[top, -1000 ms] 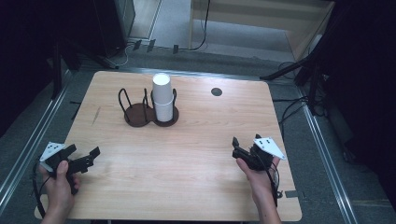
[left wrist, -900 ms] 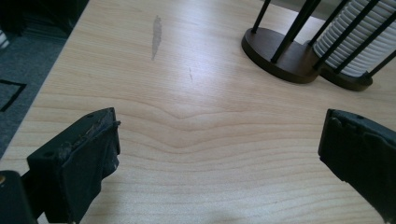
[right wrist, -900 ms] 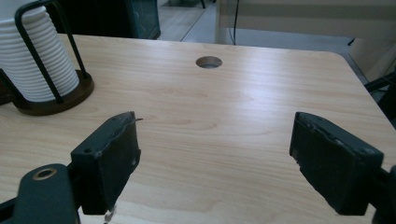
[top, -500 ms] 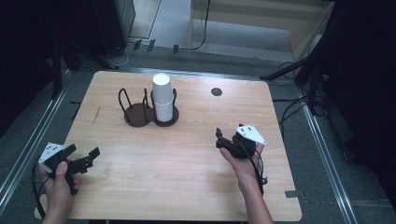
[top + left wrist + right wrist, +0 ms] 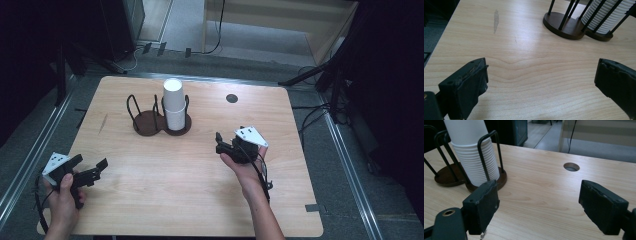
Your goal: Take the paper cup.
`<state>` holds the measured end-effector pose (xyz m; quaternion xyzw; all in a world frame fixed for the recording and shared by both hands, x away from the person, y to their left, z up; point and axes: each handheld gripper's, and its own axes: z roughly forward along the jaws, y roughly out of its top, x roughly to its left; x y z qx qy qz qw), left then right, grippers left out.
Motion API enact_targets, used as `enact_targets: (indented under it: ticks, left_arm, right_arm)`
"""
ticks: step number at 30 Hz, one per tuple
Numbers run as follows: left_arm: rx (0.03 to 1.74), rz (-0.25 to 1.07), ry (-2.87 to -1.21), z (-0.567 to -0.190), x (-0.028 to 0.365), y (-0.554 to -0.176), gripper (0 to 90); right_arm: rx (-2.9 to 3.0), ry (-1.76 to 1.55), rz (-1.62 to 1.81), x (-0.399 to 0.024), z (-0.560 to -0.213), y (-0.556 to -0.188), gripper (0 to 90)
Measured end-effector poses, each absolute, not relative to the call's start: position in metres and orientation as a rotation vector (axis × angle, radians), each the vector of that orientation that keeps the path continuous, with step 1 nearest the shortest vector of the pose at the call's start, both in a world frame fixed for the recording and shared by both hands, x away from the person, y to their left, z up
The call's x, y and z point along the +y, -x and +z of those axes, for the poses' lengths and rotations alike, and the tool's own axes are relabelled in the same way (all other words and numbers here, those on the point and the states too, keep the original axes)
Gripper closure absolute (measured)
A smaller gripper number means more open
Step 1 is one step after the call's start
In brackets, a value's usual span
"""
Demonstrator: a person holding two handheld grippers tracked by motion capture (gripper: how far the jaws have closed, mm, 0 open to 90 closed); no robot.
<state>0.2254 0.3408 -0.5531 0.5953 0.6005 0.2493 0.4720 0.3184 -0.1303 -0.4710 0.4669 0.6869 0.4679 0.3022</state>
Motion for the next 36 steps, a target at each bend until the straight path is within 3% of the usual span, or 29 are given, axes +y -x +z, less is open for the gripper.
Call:
enact_targets:
  ticks: [36]
  left_arm:
    - [1.445, 0.644, -1.543, -0.552, 0.333, -0.227, 0.0]
  right_arm:
    - [1.925, -1.120, 1.360, -0.029, -0.453, -0.358, 15.9]
